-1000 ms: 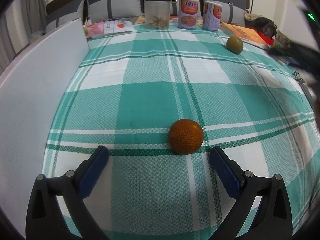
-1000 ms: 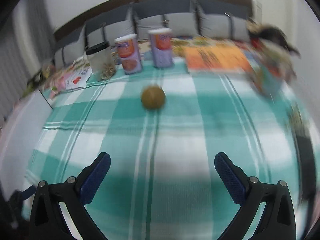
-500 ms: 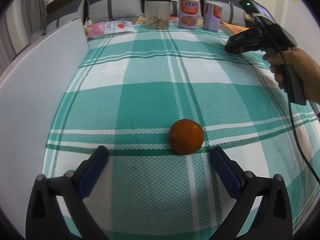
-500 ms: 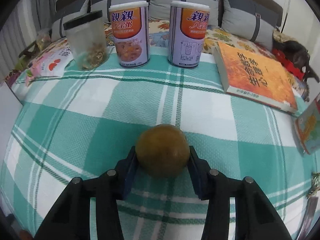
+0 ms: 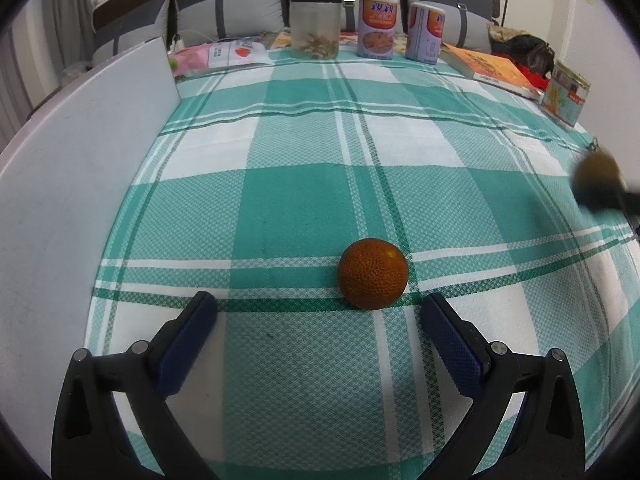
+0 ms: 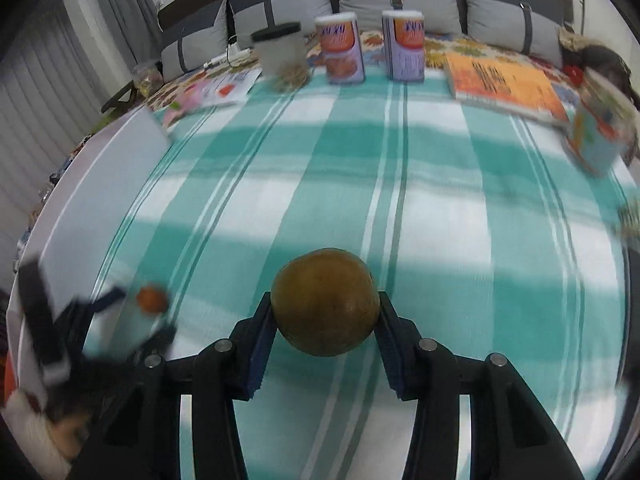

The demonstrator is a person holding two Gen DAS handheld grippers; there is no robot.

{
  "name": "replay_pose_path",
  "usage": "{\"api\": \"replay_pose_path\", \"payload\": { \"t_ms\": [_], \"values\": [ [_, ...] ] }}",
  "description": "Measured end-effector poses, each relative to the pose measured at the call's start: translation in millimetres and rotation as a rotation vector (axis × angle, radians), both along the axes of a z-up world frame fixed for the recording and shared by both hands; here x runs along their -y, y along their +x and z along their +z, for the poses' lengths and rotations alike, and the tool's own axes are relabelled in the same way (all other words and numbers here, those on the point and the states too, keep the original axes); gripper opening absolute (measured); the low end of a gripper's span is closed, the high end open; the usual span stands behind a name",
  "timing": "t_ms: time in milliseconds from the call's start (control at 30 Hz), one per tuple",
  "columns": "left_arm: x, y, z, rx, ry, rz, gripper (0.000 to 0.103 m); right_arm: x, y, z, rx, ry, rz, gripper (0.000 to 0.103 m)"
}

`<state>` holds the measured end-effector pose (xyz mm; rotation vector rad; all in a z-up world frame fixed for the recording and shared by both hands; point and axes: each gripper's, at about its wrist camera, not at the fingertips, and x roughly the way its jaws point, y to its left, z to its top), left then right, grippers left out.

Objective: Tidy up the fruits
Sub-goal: 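Set the brown round fruit back on the table and open the right tool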

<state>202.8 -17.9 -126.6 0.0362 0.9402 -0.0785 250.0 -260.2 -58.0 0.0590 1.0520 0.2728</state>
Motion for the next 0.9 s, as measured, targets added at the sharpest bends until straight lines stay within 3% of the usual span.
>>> {"api": "replay_pose_path", "payload": {
  "t_ms": [133,300,367,433,500,767,900],
  "values": [
    [0,0,0,0.000,0.000,0.000,0.103,-11,-42,-19,0.012,-0.031,-0.032,0.047],
    [0,0,0,0.000,0.000,0.000,0.103,-22,-52,-37,0.046,-0.077,-0.048,0.050],
    [0,0,0,0.000,0.000,0.000,0.103,-23,-54,-37,0.051,-0.070,-0.043,0.062],
    [0,0,0,0.000,0.000,-0.001,0.103,-23,-55,-36,0.060,-0.074,-0.048,0.081],
    [0,0,0,0.000,0.000,-0.001,0.103,-21,-58,-35,0.069,-0.071,-0.059,0.085],
    [-1,0,0,-0.002,-0.011,-0.003,0.102,4,-82,-30,0.067,-0.032,-0.190,0.091],
    [-1,0,0,-0.002,-0.009,-0.004,0.102,1,-91,-37,0.064,-0.074,-0.207,0.092]
  ]
}}
